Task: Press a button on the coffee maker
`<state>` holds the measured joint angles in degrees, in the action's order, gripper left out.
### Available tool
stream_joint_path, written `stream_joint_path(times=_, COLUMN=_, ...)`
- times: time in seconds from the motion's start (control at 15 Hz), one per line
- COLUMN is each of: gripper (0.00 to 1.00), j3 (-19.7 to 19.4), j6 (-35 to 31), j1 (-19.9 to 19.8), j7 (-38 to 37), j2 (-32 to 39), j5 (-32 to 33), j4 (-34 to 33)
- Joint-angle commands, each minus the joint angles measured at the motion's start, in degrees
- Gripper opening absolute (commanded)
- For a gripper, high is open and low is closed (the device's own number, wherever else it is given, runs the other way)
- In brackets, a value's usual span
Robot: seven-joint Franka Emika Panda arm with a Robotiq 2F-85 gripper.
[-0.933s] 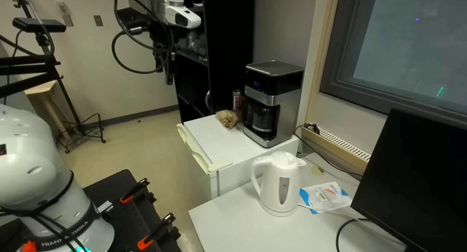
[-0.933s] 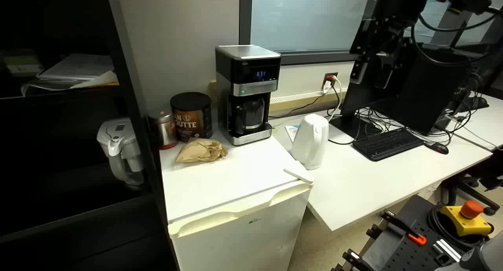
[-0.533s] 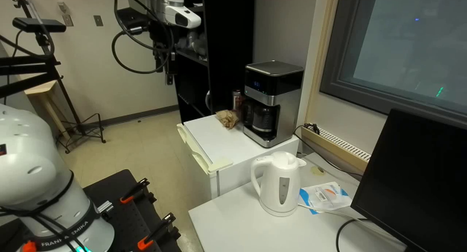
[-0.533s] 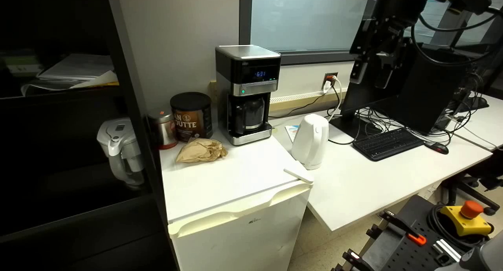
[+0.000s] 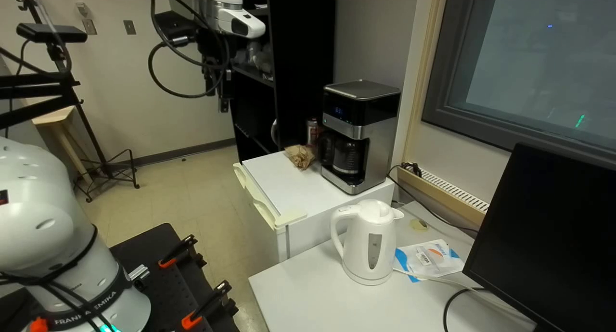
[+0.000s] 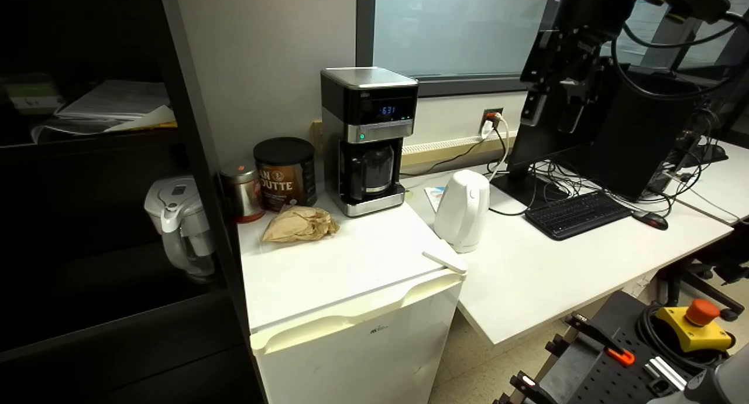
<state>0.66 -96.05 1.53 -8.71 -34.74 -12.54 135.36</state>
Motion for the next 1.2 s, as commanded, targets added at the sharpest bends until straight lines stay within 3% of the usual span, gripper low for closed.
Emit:
stream_joint_path(times=0.0, gripper=1.0, j3=1.1, j6=-4.03, j1=-0.33, j7=1.81, j2=0.12, j5=0.02, j4=2.24)
stream_joint_path(times=0.33, gripper=1.0, j3=1.95, j6=-15.61, j1=0.46, j7=5.42, j2=1.68, j5=0.98, j4=6.95)
stream_joint_path(times=0.87, gripper=1.0, j3=1.18, j6=-43.71, j1=2.04, j7=17.18, j2=5.87, j5=7.97, j4=14.71)
stream_joint_path(times=0.93, gripper=0.97, j3=0.91, j6=-46.77, j1=2.24, j7=18.22, j2=6.63, j5=8.49, j4=15.33)
stream_joint_path(times=1.0, gripper=0.74, j3=0.75, j6=-50.08, j1=2.38, j7=19.15, j2=7.48, j5=9.13, j4=15.87)
stream_joint_path(times=1.13, gripper=0.69, j3=0.36, j6=-56.41, j1=2.8, j7=20.94, j2=9.38, j5=10.08, j4=16.65)
